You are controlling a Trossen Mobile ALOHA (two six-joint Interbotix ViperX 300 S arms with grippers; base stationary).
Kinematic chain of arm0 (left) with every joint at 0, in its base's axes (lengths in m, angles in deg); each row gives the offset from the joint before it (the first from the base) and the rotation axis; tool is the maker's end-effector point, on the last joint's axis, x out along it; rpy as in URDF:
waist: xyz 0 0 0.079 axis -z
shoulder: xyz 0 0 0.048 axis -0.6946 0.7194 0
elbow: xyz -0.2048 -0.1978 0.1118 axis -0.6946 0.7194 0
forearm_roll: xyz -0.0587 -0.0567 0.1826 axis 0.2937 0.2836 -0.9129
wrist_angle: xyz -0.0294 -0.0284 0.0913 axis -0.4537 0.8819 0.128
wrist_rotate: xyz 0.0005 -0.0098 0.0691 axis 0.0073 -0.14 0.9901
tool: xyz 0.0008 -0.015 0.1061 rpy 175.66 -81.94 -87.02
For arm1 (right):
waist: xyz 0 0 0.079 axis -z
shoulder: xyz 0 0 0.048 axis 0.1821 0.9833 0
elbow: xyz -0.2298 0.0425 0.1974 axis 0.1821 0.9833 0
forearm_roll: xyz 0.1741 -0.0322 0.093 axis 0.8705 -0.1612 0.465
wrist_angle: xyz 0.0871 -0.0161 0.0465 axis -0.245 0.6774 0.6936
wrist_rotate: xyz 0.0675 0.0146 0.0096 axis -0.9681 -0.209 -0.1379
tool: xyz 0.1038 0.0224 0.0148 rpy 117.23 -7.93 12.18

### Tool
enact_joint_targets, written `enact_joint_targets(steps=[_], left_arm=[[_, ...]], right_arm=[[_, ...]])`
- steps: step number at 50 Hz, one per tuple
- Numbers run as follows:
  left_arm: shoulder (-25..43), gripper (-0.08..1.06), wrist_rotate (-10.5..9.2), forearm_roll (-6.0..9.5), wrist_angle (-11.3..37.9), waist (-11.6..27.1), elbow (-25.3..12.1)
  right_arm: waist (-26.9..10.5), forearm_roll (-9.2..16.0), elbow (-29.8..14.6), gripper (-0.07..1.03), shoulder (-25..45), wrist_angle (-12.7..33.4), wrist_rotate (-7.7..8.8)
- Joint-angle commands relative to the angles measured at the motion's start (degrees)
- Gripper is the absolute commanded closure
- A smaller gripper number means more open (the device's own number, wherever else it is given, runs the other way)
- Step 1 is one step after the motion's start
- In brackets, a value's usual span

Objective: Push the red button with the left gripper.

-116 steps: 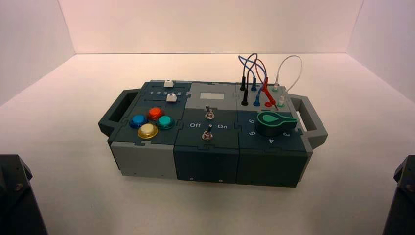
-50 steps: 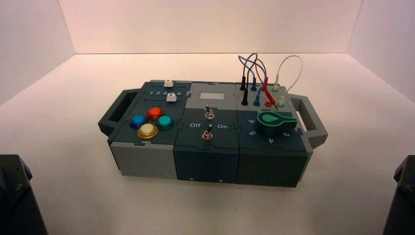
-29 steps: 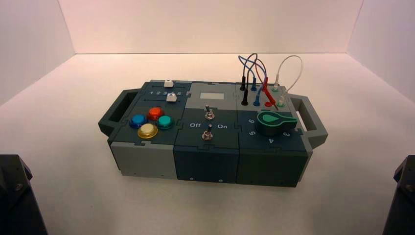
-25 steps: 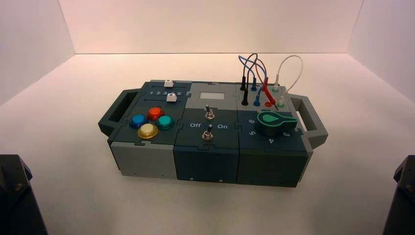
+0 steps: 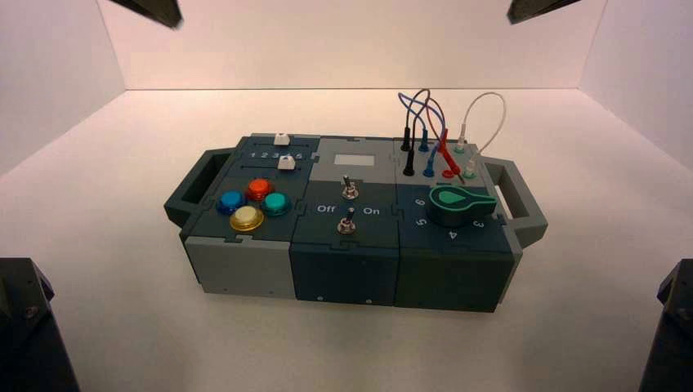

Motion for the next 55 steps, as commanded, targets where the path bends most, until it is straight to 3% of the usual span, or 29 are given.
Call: enact_joint_targets(steps=[1, 17, 35, 55], left_arm=[[1.93, 1.01, -0.44, 0.35, -2.02, 1.49, -0.7], [6.86, 1.01, -2.02, 1.76, -4.57, 3.08, -0.53], [11.34, 1.01, -2.02, 5.27, -7.73, 3.34, 2.11], [20.3, 1.01, -2.11, 7.56, -9.14, 8.88, 1.58]], right_arm=[[-1.58, 0.18, -2.37, 0.98, 1.41, -0.62, 0.18], [-6.68, 0.18, -3.6, 0.98, 3.69, -1.23, 0.18], [-12.13, 0.44, -3.78, 0.98, 3.52, -2.2, 0.0], [-14.59, 1.05, -3.25, 0.98, 3.34, -2.81, 0.18]])
